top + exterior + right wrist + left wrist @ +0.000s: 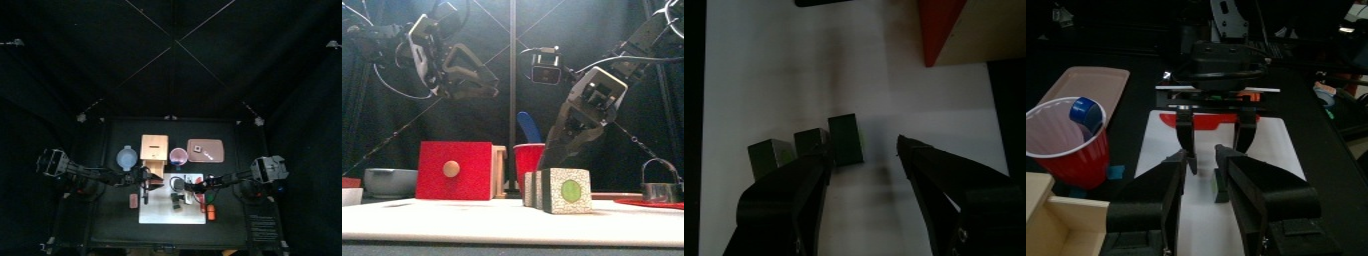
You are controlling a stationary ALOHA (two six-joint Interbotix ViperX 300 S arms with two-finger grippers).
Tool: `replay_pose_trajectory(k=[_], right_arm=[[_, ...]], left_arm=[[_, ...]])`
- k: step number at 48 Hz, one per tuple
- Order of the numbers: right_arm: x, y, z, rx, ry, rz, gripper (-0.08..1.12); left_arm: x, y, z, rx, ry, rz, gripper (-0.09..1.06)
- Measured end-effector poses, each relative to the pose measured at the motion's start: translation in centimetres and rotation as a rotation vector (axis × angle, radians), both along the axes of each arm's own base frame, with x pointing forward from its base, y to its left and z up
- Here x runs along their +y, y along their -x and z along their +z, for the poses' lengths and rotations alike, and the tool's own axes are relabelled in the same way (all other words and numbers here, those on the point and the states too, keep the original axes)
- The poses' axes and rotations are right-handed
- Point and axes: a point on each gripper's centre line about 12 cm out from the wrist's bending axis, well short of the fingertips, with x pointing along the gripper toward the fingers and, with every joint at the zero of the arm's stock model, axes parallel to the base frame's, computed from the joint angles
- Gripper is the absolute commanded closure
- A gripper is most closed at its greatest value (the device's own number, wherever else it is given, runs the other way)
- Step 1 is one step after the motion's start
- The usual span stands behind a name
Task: Place sushi on board then cut the sushi with the knife then place the pieces on the plate
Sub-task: Place the 4 sushi pieces on the plate
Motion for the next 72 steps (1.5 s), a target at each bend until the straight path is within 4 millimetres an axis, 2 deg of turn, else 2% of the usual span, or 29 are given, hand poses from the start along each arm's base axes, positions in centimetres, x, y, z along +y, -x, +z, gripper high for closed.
replay_pose_trajectory(k=[24,40,51,60,66,72], right_arm=[[-0.1,-0.5,-1.1,0.025,-0.001,0.001,0.2],[0.1,-0.8,-1.3,0.027,-0.027,0.014,0.42],[-0.3,-0.6,-1.0,0.022,-0.012,-0.004,0.44],[-1.6,1.4,0.6,-0.004,0.03,-0.058,0.44],[-2.9,4.1,1.9,-0.023,0.06,-0.131,0.44],[-5.1,7.3,2.7,-0.03,0.069,-0.279,0.44]], left_arm=[[0.1,0.2,-0.3,0.009,-0.001,0.003,0.25],[0.2,0.3,-0.4,0.013,0.0,0.006,0.25],[0.2,0.3,-0.4,0.013,0.002,0.006,0.25],[0.2,0.3,-0.5,0.014,0.002,0.008,0.26],[0.2,0.4,-0.5,0.017,0.002,0.007,0.25],[0.2,0.4,-0.5,0.016,0.002,0.007,0.25]])
